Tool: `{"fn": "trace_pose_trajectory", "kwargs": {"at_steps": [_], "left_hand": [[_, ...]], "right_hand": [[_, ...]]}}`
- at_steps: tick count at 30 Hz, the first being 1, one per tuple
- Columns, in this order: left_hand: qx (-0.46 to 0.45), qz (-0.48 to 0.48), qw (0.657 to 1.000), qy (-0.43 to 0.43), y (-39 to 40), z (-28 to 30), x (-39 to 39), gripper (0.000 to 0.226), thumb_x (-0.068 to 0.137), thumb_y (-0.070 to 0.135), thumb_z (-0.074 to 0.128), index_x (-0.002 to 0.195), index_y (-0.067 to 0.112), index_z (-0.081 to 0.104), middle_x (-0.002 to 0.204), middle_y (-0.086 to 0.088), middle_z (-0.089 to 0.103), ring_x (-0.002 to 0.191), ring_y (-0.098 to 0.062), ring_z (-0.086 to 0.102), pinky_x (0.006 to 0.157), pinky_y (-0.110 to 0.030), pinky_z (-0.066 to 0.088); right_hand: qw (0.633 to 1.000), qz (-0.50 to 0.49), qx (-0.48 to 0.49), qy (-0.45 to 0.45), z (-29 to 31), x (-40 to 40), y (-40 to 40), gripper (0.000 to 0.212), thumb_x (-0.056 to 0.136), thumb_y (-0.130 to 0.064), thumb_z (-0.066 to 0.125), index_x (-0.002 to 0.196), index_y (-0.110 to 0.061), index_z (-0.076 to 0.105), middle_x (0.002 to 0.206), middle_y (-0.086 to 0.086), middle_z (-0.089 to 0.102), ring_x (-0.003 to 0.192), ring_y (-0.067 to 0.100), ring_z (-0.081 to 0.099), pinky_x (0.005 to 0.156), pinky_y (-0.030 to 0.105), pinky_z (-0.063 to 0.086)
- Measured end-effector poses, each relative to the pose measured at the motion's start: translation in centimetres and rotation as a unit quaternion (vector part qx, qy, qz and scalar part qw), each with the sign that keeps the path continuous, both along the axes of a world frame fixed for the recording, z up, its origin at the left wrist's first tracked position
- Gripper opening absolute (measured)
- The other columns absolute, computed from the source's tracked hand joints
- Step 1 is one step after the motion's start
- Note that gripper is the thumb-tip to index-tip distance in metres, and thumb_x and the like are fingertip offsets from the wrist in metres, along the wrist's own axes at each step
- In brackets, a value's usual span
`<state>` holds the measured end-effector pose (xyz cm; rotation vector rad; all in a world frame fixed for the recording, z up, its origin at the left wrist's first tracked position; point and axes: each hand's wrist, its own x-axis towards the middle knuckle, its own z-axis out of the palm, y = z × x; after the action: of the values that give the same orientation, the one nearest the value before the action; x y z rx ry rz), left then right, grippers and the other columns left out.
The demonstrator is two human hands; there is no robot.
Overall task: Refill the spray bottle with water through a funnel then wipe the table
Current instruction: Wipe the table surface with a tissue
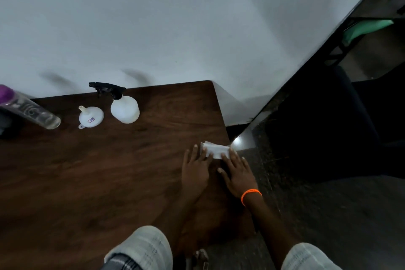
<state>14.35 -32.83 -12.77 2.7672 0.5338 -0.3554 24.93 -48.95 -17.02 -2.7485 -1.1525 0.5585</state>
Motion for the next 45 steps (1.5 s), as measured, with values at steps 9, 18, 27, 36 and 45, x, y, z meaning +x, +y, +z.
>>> {"fn": "trace_pose_trajectory", "kwargs": {"at_steps": [9,18,27,36,45], "left_hand": [[-0.013,-0.025,0.999,0.023,-8.4,-0.1,-8.3,0.08,0.083,0.044,0.005,0.156,0.028,0.033,0.167,-0.001,0.021,0.156,-0.03,0.002,0.125,-0.051,0.001],[-0.02,-0.008,0.999,0.044,-14.3,0.2,-15.5,0.053,0.09,0.034,0.059,0.143,0.031,0.053,0.155,0.0,0.045,0.151,-0.03,0.028,0.123,-0.05,0.013],[-0.002,0.016,0.997,0.078,-14.4,-0.5,-21.6,0.059,0.097,0.041,0.047,0.154,0.031,0.035,0.166,0.003,0.021,0.156,-0.032,0.001,0.121,-0.051,-0.006],[-0.009,0.066,0.993,0.1,-9.2,-0.5,-30.2,0.062,0.1,0.052,0.038,0.157,0.035,0.024,0.166,0.01,0.009,0.155,-0.031,-0.009,0.123,-0.051,-0.007],[-0.008,0.142,0.986,0.083,-2.8,-0.8,-40.4,0.06,0.073,0.055,0.076,0.13,0.039,0.065,0.144,0.008,0.059,0.141,-0.034,0.046,0.114,-0.05,0.023]], "right_hand": [[1.0,-0.007,-0.011,-0.018,-0.2,-8.9,-9.2,0.065,0.1,-0.062,0.026,0.158,-0.033,0.028,0.166,0.004,0.015,0.155,0.021,0.015,0.122,0.04,0.009],[0.999,-0.035,-0.013,0.001,-0.2,-16.9,-14.9,0.066,0.101,-0.065,0.016,0.157,-0.033,0.031,0.167,0.005,0.021,0.155,0.022,0.014,0.124,0.034,0.001],[1.0,-0.021,-0.016,0.007,1.0,-22.7,-13.3,0.072,0.101,-0.064,0.015,0.154,-0.022,0.039,0.163,0.013,0.026,0.152,0.026,0.021,0.122,0.033,-0.001],[0.996,0.086,-0.025,-0.013,0.5,-29.0,-8.2,0.067,0.099,-0.058,0.035,0.157,-0.024,0.032,0.164,0.014,0.024,0.153,0.027,0.018,0.123,0.041,0.008],[0.983,0.181,-0.028,-0.015,1.0,-36.8,-0.2,0.066,0.1,-0.058,0.029,0.157,-0.025,0.033,0.164,0.014,0.025,0.154,0.028,0.019,0.121,0.045,0.014]]}}
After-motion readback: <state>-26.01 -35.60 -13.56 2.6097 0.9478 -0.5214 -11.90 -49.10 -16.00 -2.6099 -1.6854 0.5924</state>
